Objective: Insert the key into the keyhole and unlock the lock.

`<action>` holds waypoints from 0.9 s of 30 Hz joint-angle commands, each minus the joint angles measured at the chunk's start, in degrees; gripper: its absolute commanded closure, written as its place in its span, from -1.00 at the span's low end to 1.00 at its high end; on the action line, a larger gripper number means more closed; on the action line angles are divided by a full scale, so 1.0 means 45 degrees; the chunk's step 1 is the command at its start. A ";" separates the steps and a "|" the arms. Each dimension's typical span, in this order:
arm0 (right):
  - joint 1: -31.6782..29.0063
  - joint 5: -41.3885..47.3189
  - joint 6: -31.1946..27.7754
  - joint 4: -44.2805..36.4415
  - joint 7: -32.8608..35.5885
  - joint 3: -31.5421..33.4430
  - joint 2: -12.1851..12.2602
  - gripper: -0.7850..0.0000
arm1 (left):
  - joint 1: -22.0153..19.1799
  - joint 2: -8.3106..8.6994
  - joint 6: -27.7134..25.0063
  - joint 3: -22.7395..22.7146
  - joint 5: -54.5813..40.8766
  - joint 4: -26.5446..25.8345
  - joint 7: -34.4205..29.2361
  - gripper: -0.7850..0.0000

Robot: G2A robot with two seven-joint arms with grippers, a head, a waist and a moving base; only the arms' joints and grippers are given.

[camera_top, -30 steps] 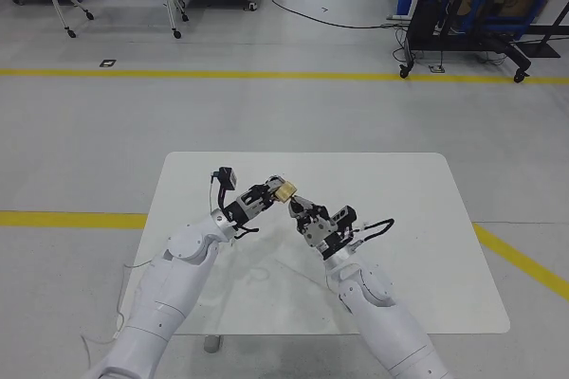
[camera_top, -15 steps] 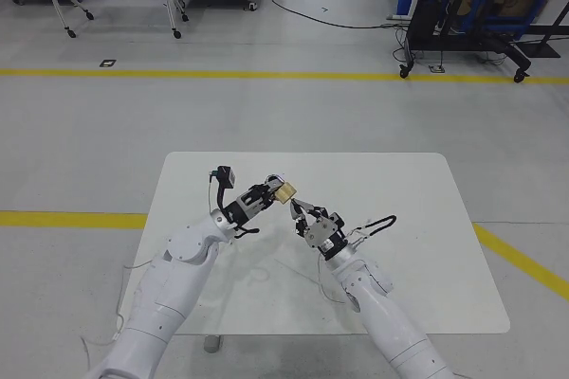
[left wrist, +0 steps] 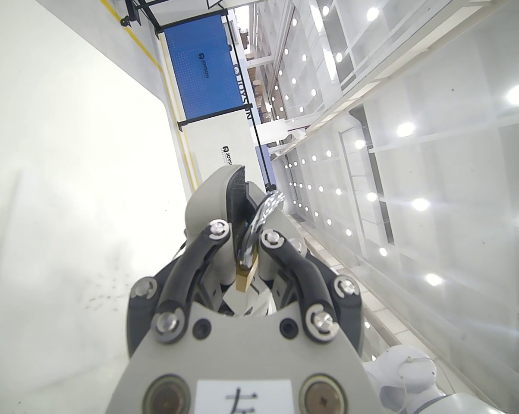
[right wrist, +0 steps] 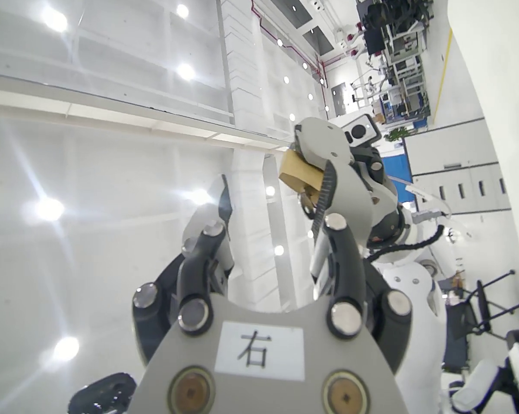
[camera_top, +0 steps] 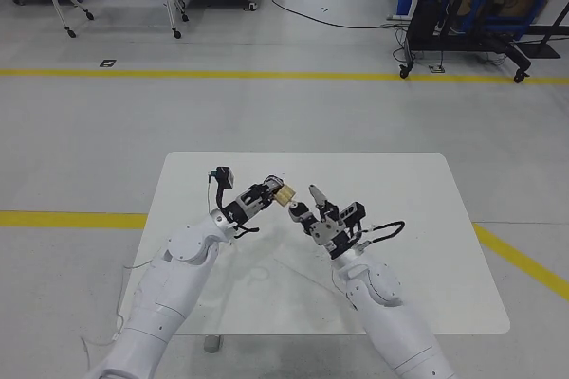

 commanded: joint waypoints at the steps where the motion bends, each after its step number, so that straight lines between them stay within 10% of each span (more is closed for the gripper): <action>1: -0.0230 -0.0940 -0.0425 -0.0345 -0.0405 0.0528 0.0110 -1.00 | 0.0000 0.0003 0.0087 0.0034 0.0110 0.0002 0.0028 1.00; 8: -0.1478 -0.5312 -0.1423 -0.2191 -0.3153 0.2372 0.0450 -1.00 | -0.0254 -0.0008 0.1145 0.0955 0.1915 0.0081 -0.0694 1.00; 19: -0.2177 -0.6482 -0.1378 -0.3177 -0.4201 0.3054 0.0526 -1.00 | -0.1284 -0.0249 0.3069 0.3185 0.5047 0.1152 -0.2296 1.00; 20: -0.2177 -0.6482 -0.1378 -0.3177 -0.4201 0.3054 0.0526 -1.00 | -0.1353 -0.0272 0.3221 0.3272 0.5060 0.1258 -0.2427 0.92; 23: -0.2177 -0.6482 -0.1378 -0.3177 -0.4201 0.3054 0.0526 -1.00 | -0.1557 -0.0311 0.3479 0.3496 0.5403 0.1495 -0.2554 -0.80; 27: -0.2177 -0.6482 -0.1378 -0.3177 -0.4201 0.3054 0.0526 -1.00 | -0.1651 -0.0359 0.3606 0.3587 0.5344 0.1631 -0.2547 -1.00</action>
